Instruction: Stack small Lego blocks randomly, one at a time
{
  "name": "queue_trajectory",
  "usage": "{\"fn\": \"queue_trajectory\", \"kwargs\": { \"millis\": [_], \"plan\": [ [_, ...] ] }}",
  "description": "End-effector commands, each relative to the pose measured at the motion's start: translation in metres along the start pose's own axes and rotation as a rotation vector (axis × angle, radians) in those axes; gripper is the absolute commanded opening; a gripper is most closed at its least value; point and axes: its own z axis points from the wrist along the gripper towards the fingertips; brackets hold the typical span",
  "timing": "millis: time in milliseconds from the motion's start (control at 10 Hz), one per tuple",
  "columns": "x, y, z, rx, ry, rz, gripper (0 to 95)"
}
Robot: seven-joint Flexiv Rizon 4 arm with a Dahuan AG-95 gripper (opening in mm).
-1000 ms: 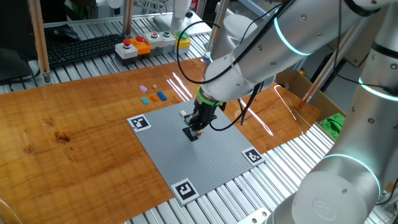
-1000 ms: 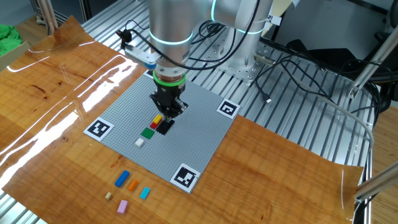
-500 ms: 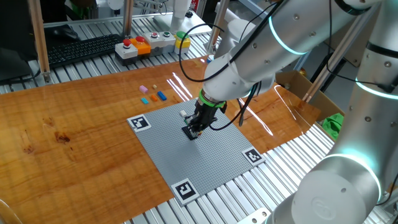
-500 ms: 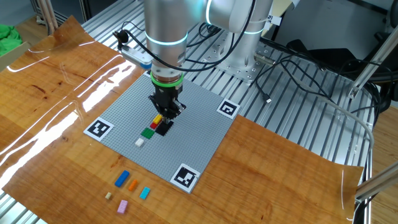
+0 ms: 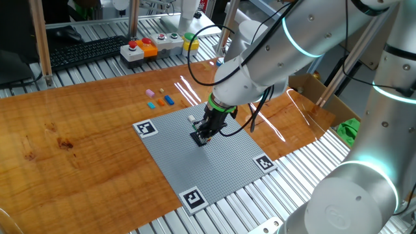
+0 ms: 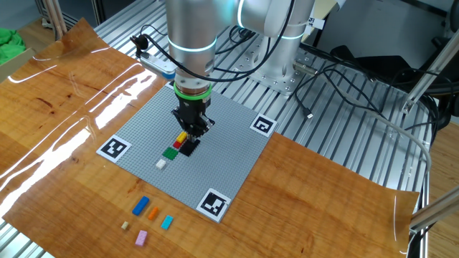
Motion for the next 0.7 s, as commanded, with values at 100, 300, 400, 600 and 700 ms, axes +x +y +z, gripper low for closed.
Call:
{"fn": "queue_trajectory", "kwargs": {
  "millis": [100,300,400,600,700],
  "plan": [
    [0.0009,0.0010,0.0034,-0.002,0.005,0.007,0.0],
    [0.0008,0.0013,0.0038,0.000,0.003,0.011,0.0],
    [0.0006,0.0019,0.0035,0.000,0.004,0.012,0.0],
    [0.0006,0.0033,0.0018,0.003,0.009,0.015,0.0],
    [0.0005,0.0038,0.0007,0.003,0.011,0.015,0.0]
  ]
}}
